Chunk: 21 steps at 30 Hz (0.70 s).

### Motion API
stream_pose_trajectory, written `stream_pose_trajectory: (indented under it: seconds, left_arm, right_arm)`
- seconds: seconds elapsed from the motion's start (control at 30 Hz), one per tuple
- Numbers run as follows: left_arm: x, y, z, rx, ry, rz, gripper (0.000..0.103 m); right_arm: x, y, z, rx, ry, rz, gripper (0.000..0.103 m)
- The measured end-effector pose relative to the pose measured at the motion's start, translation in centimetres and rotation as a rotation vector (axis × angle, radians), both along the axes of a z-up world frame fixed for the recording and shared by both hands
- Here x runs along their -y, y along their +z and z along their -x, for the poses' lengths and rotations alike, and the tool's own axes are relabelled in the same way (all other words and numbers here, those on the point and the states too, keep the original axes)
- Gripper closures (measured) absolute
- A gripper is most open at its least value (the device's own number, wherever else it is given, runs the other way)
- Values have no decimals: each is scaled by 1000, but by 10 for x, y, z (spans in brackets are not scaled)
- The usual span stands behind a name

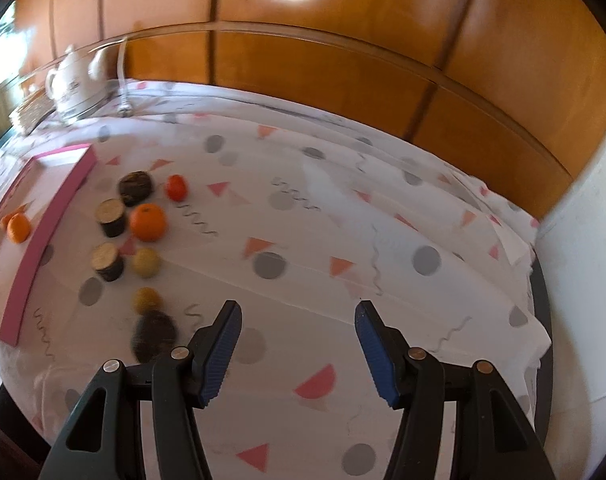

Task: Organize fruits
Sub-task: 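Withdraw the right tool while moving the left tool toward the produce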

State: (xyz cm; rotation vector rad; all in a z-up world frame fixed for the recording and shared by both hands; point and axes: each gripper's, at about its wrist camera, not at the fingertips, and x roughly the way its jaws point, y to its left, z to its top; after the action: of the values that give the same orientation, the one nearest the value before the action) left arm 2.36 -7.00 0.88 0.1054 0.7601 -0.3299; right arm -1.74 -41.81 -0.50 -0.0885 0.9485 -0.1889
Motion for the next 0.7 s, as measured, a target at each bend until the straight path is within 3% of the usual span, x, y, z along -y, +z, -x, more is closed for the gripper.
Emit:
stream_pose_trajectory:
  seconds: [0.7]
  left_arm:
    - [44, -2, -30, -55, -46, -9, 0]
  right_arm:
    - [83, -22, 7, -62, -341, -106, 43]
